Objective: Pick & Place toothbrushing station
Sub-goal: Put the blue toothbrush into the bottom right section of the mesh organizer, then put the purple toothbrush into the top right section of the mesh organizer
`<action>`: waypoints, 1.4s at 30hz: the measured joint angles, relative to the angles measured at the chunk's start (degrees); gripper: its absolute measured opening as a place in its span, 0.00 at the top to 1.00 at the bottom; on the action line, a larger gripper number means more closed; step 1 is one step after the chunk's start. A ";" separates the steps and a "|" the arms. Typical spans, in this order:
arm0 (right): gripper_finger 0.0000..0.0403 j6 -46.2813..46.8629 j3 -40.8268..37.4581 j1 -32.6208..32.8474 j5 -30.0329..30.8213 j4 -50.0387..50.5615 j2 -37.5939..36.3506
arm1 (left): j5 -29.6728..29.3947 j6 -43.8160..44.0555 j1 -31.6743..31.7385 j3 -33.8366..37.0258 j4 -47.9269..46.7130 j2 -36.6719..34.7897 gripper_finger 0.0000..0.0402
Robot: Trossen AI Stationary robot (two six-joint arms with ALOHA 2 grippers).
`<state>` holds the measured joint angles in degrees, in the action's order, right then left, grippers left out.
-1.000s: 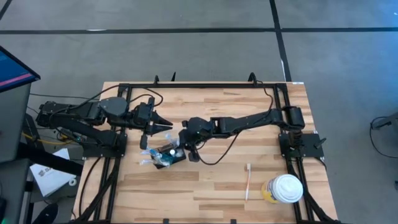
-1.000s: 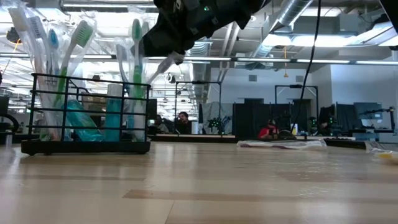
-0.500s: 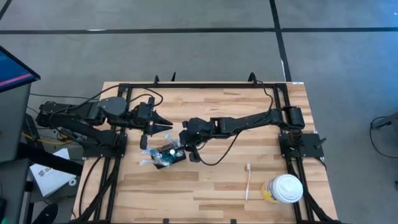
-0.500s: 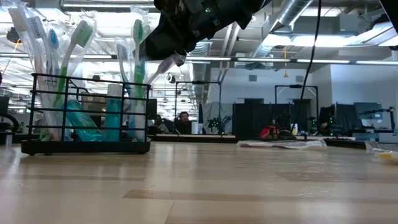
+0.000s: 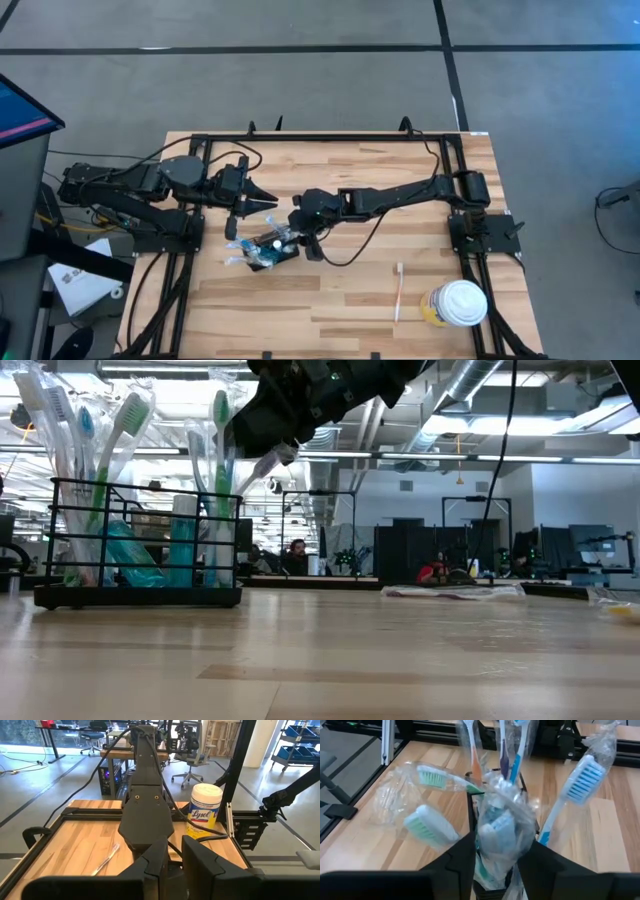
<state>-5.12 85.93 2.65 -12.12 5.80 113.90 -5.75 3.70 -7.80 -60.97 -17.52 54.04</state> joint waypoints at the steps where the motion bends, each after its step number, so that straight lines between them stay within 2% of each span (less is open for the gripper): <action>1: 0.67 -0.01 -0.01 -0.13 0.00 0.57 -0.49 | -0.01 0.00 0.00 0.00 0.00 0.00 0.88; 8: 0.61 -0.06 0.70 -0.75 0.20 2.98 -3.47 | -0.01 0.00 0.00 0.00 0.05 0.00 0.87; 12: 0.60 -0.88 2.39 -1.36 0.20 8.30 -5.92 | 0.01 0.00 0.01 0.00 0.05 0.00 0.87; 20: 0.63 0.88 3.21 -3.37 0.42 21.58 -12.25 | 0.01 0.17 0.01 0.02 0.04 0.00 0.88; 29: 0.65 8.24 3.08 -5.19 2.44 47.53 -18.82 | 0.01 0.17 0.01 0.02 0.04 0.00 0.88; 38: 0.67 9.49 2.97 -5.76 5.24 63.67 -20.01 | 0.00 0.17 0.01 0.02 0.61 0.00 0.88; 42: 0.67 10.30 0.60 -7.26 6.81 64.59 -20.01 | 0.01 0.17 -0.01 0.02 0.98 0.00 0.88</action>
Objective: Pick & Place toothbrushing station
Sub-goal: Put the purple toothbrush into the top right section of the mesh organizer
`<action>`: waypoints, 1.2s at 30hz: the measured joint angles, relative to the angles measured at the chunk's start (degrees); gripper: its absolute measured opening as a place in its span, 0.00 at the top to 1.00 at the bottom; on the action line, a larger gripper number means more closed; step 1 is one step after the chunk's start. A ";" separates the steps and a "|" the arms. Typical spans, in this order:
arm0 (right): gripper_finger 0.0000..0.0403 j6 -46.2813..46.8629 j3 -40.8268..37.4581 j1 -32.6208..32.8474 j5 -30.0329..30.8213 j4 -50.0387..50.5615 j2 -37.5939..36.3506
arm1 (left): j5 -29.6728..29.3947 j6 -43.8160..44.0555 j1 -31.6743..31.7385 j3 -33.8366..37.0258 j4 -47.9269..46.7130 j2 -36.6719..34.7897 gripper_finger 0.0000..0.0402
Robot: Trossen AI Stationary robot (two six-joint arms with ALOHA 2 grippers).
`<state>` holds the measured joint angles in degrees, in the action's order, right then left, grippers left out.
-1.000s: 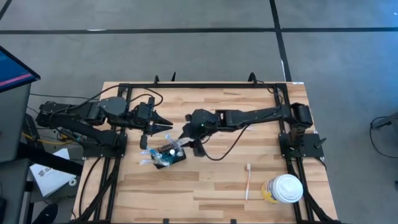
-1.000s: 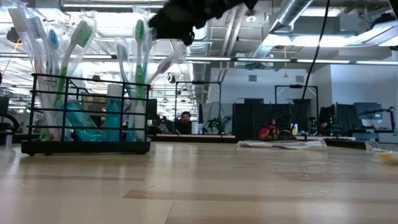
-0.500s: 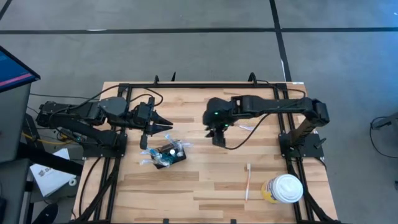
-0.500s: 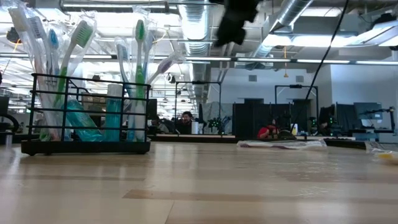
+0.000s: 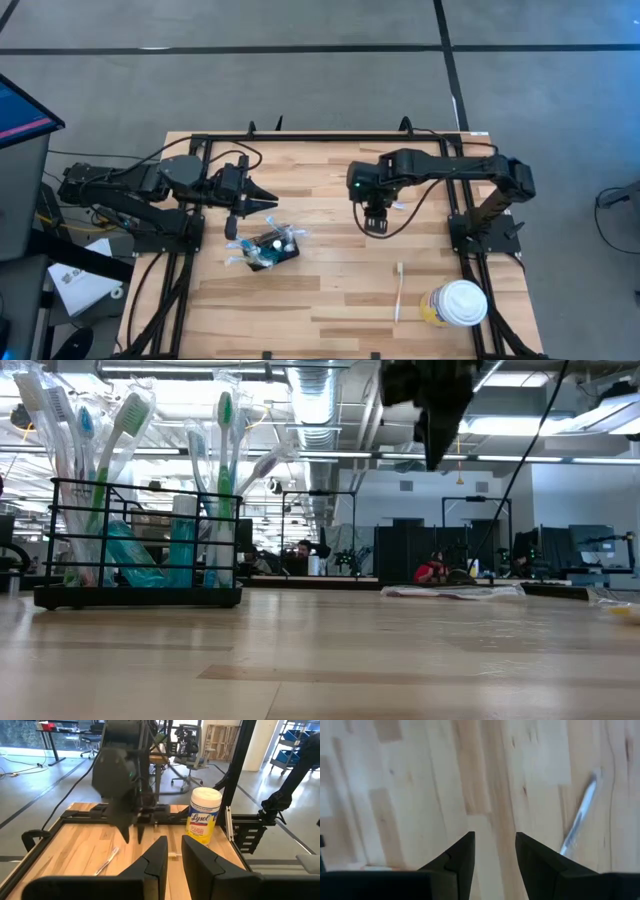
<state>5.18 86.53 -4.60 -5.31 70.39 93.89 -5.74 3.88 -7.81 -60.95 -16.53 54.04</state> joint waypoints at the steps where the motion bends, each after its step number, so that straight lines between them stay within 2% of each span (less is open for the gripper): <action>1: 0.67 0.00 -0.69 -0.48 0.08 0.15 0.03 | 0.00 0.00 0.00 0.00 0.02 0.00 0.88; 12: 0.67 -1.15 -10.24 -5.80 0.83 -1.15 0.04 | -0.01 0.00 0.01 0.00 0.42 0.00 0.88; 28: 0.67 -3.25 -24.12 -14.12 1.33 -10.66 0.07 | 0.00 -0.17 0.02 0.00 1.12 0.00 0.88; 36: 0.67 -4.10 -28.78 -16.66 5.34 -15.98 0.04 | 0.00 -0.20 0.01 0.00 1.25 0.00 0.88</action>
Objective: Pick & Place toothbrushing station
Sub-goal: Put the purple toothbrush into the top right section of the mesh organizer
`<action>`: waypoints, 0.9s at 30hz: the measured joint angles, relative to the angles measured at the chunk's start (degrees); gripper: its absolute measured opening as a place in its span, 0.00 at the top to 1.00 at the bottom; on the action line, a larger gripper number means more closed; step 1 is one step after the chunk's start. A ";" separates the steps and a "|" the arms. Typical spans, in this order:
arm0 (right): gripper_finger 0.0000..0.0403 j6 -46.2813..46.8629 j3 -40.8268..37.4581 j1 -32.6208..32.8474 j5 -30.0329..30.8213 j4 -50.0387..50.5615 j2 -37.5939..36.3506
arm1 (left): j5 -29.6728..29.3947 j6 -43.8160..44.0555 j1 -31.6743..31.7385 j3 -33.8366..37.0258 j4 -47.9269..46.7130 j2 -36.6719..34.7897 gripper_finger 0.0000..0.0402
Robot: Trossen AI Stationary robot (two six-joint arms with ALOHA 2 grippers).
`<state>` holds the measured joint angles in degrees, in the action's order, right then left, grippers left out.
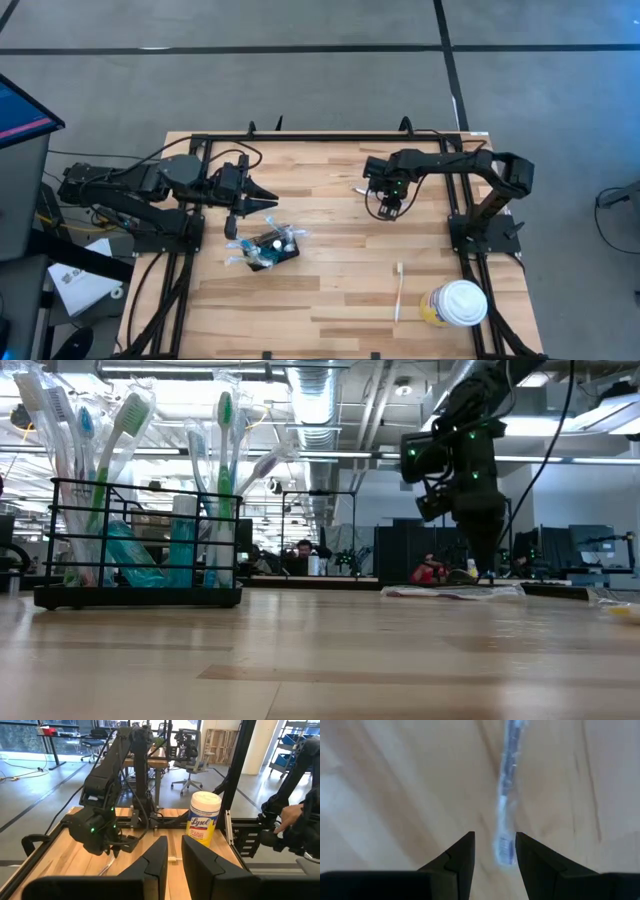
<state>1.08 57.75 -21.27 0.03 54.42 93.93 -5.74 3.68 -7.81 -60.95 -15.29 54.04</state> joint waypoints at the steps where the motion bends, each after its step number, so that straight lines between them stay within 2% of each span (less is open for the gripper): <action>1: 0.67 -0.02 -0.65 -0.32 0.00 -1.19 0.00 | 0.00 0.00 0.02 0.00 0.00 0.00 0.88; 27: 0.67 0.40 -10.03 -2.13 0.00 -12.51 -0.11 | 0.00 0.00 0.01 0.00 0.53 0.00 0.88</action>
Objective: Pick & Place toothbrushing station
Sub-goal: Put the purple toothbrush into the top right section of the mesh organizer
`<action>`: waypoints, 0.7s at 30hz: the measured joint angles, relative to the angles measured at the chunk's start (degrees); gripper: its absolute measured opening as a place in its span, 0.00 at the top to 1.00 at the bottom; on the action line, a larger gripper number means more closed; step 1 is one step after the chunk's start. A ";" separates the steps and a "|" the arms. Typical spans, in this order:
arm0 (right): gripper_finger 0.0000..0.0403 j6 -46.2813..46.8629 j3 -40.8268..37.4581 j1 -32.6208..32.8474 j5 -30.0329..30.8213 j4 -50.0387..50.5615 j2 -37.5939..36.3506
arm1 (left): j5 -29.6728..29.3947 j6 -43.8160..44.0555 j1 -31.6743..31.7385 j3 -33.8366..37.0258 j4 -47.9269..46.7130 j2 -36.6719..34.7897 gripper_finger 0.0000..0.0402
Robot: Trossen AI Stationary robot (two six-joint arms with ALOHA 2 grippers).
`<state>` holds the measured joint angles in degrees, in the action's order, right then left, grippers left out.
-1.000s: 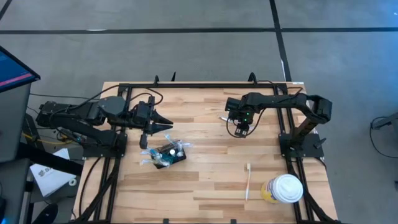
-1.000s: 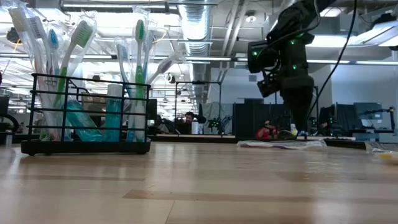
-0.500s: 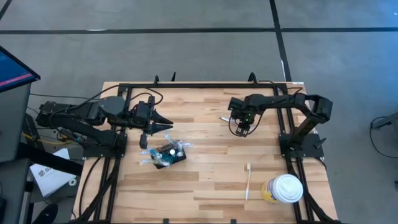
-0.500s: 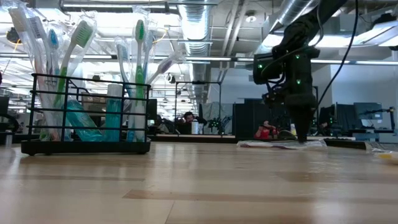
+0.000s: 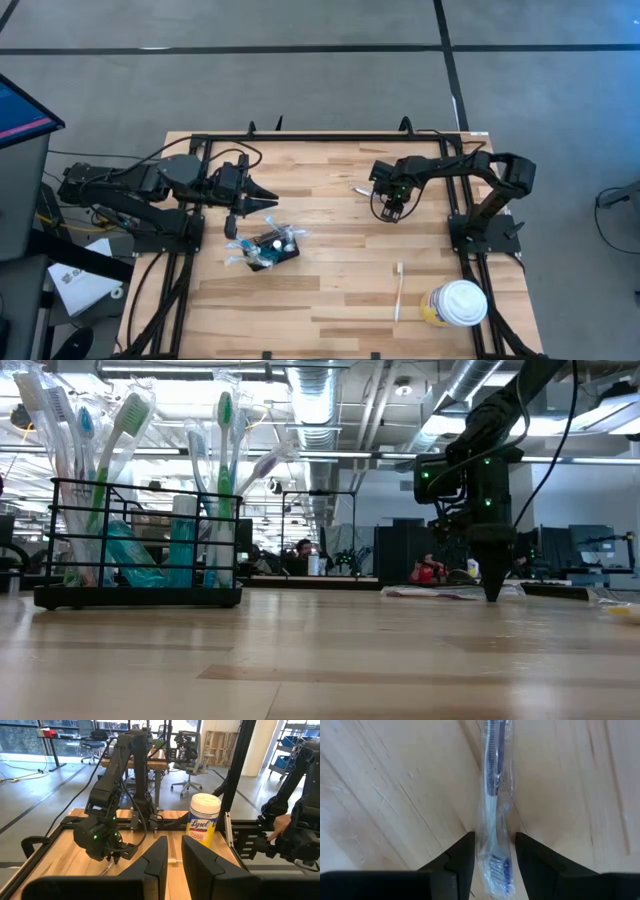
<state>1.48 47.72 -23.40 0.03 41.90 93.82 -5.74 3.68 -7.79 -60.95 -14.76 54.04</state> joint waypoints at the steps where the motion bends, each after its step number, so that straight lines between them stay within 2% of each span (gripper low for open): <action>1: 0.67 0.02 -0.02 0.00 0.00 -0.17 0.00 | 0.00 0.00 0.00 0.00 0.11 0.00 0.88; 13: 0.69 0.04 -0.09 0.07 0.00 -0.73 0.02 | -0.02 2.60 0.00 0.00 3.56 -0.07 0.88; 17: 0.73 0.04 -0.10 0.11 0.00 -1.28 0.02 | -0.02 2.60 0.00 0.00 3.62 -0.02 0.88; 21: 0.82 0.04 -0.08 0.11 -0.02 -1.89 0.07 | 0.00 2.60 -0.02 0.00 4.63 -0.02 0.88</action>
<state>1.52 47.64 -23.29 0.01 40.01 93.89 -5.74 6.28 -7.81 -60.95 -10.13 54.02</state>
